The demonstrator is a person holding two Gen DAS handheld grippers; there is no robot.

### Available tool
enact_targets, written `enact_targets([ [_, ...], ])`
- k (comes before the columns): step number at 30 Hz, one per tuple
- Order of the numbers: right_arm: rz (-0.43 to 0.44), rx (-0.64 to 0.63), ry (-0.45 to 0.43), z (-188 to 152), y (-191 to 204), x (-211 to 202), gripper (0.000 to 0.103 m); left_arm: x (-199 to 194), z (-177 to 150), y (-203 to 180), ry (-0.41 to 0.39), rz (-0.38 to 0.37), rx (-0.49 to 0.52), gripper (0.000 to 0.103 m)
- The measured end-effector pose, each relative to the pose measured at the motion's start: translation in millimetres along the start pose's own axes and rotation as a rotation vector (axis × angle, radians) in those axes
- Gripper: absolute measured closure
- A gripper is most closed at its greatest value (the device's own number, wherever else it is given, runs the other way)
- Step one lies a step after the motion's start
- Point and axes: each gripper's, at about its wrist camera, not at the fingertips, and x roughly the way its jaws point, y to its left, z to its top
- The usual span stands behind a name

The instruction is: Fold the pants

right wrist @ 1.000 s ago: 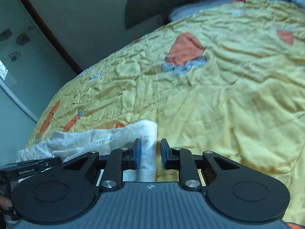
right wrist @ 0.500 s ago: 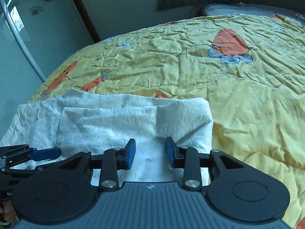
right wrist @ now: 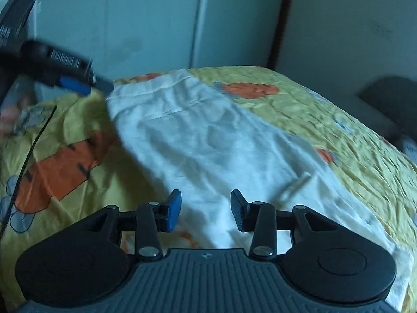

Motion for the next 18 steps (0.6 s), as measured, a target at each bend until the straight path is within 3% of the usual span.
enact_targets([
  [3, 0.026, -0.068, -0.007, 14, 26, 18, 0.063, -13, 27, 38, -0.035, 0.070, -0.100, 0.034],
  [7, 0.016, -0.133, -0.005, 30, 42, 41, 0.063, -18, 42, 51, -0.015, -0.004, -0.189, 0.028],
  [13, 0.006, -0.175, 0.001, 46, 51, 70, 0.062, -4, 25, 27, 0.056, -0.112, -0.186, 0.026],
  [18, -0.024, -0.194, -0.022, 53, 57, 83, 0.051, 12, 15, 18, 0.134, -0.153, -0.236, 0.026],
])
